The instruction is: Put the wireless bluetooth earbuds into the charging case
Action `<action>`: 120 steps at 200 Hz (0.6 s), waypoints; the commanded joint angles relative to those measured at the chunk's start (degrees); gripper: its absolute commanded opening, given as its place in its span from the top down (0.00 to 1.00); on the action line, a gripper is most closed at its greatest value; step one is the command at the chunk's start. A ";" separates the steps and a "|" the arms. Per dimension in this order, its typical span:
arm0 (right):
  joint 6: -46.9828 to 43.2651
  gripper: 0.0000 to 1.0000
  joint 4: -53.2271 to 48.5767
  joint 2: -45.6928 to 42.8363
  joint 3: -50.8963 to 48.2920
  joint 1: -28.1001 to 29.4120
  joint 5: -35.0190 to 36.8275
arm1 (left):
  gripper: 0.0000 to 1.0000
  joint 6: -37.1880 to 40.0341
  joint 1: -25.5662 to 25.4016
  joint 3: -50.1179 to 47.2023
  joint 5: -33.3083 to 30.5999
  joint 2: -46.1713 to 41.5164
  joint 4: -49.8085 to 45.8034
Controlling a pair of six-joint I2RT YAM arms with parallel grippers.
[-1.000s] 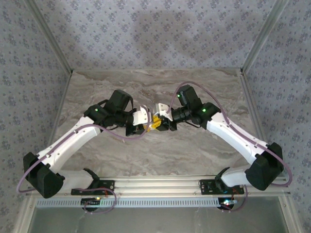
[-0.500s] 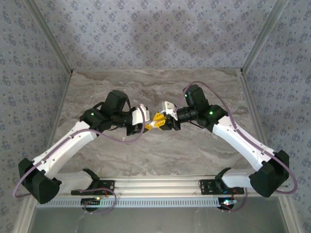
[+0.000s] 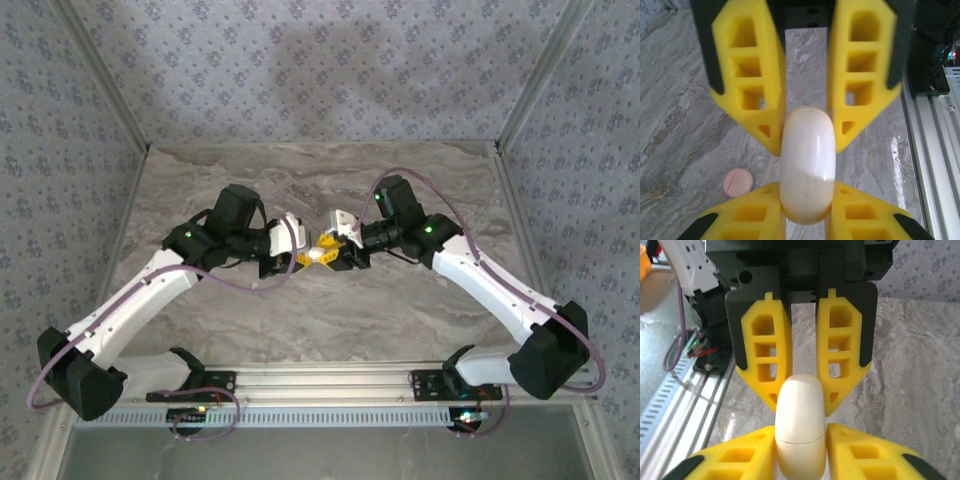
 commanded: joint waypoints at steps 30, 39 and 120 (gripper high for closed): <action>3.04 0.82 5.02 -2.15 -0.99 -1.93 -4.61 | 0.55 -3.38 2.91 -4.18 7.41 -3.71 9.22; 5.29 0.82 8.12 -3.23 -2.73 -2.83 -5.63 | 0.52 -5.30 4.13 -6.52 10.02 -5.06 13.72; 18.14 0.82 29.05 -5.31 -10.84 -4.50 -11.57 | 0.44 -15.45 6.75 -13.94 19.02 -6.14 33.15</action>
